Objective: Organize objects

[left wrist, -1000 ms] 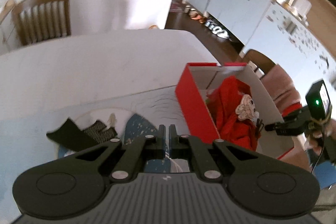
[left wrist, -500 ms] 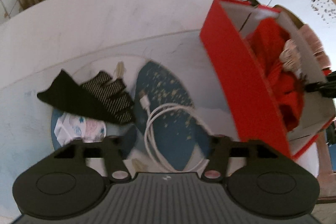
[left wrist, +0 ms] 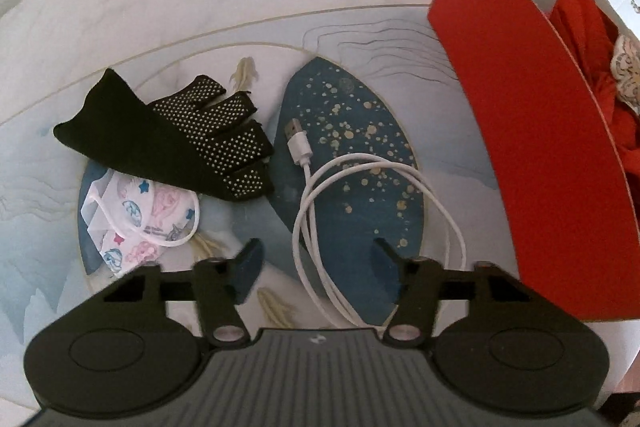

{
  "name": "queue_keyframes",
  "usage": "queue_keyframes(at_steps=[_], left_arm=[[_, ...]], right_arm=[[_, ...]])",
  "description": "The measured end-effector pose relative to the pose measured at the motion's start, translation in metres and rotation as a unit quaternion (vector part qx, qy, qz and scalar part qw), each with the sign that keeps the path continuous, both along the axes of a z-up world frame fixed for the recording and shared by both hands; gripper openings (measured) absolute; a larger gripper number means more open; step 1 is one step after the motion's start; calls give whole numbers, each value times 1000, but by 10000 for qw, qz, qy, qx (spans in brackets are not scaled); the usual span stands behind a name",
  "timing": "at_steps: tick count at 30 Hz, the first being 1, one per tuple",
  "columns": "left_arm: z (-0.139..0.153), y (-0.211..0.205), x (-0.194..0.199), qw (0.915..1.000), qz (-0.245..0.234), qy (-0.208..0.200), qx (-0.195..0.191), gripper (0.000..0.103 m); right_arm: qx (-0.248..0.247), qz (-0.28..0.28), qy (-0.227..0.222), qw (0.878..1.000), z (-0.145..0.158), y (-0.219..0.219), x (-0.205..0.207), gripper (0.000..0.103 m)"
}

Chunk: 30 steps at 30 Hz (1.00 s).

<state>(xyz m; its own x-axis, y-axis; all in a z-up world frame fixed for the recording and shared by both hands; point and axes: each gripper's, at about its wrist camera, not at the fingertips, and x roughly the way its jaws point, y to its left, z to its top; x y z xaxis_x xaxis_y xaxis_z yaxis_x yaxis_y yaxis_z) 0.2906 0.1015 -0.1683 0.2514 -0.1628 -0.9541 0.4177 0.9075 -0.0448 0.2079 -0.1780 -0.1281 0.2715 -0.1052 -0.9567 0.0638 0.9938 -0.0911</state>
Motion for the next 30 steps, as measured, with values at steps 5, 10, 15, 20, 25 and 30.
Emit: queue_keyframes(at_steps=[5, 10, 15, 20, 25, 30], left_arm=[[1, 2, 2, 9999, 41, -82, 54, 30], [2, -1, 0, 9994, -96, -199, 265, 8], [10, -1, -1, 9994, -127, -254, 180, 4], [44, 1, -7, 9982, -212, -562, -59, 3], [89, 1, -13, 9954, -348, -754, -484, 3], [131, -8, -16, 9901, -426, -935, -954, 3]], right_arm=[[2, 6, 5, 10000, 0, 0, 0, 7], [-4, 8, 4, 10000, 0, 0, 0, 7], [5, -1, -1, 10000, 0, 0, 0, 6], [3, 2, -1, 10000, 0, 0, 0, 6], [-9, 13, 0, 10000, 0, 0, 0, 6], [-9, 11, -3, 10000, 0, -1, 0, 6]])
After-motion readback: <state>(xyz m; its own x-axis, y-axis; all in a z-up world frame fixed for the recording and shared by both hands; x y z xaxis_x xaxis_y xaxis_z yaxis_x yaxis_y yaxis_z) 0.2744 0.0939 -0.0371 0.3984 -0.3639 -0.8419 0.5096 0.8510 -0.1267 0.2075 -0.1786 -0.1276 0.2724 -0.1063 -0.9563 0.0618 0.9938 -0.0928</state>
